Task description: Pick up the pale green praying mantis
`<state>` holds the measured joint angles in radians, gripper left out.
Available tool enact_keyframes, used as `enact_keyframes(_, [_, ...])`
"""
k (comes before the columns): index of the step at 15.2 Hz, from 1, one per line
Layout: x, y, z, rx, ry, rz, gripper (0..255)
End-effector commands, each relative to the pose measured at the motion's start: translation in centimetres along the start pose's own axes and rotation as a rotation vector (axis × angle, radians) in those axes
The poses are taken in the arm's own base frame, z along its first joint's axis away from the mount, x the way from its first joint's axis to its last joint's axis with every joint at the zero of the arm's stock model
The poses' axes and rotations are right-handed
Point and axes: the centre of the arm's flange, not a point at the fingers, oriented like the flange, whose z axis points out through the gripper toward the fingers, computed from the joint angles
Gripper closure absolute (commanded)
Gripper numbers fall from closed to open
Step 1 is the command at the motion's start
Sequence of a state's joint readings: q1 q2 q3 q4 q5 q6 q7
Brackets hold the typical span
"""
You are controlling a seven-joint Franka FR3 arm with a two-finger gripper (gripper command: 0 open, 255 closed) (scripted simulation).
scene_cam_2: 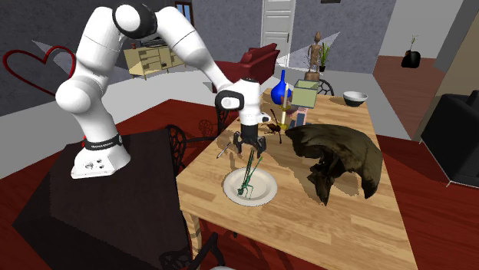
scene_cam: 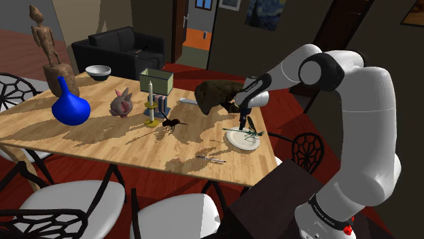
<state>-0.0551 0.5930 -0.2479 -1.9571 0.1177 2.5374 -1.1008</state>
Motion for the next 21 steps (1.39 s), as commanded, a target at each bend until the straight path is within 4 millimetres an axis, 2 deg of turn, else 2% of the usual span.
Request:
enact_keyframes(1, [1.4,1.6,2.2,-0.008,-0.002,-0.041,0])
enact_keyframes(3, [2.1,2.5,3.4,-0.013,-0.004,-0.067,0])
enact_keyframes(10, [2.4,2.3,7.4,-0.013,-0.004,-0.067,0])
enact_keyframes(12, [2.4,2.3,7.4,-0.013,-0.004,-0.067,0])
enact_keyframes(13, [2.4,2.4,7.4,-0.013,-0.004,-0.067,255])
enact_keyframes(21, [2.4,2.4,7.4,-0.013,-0.004,-0.067,255])
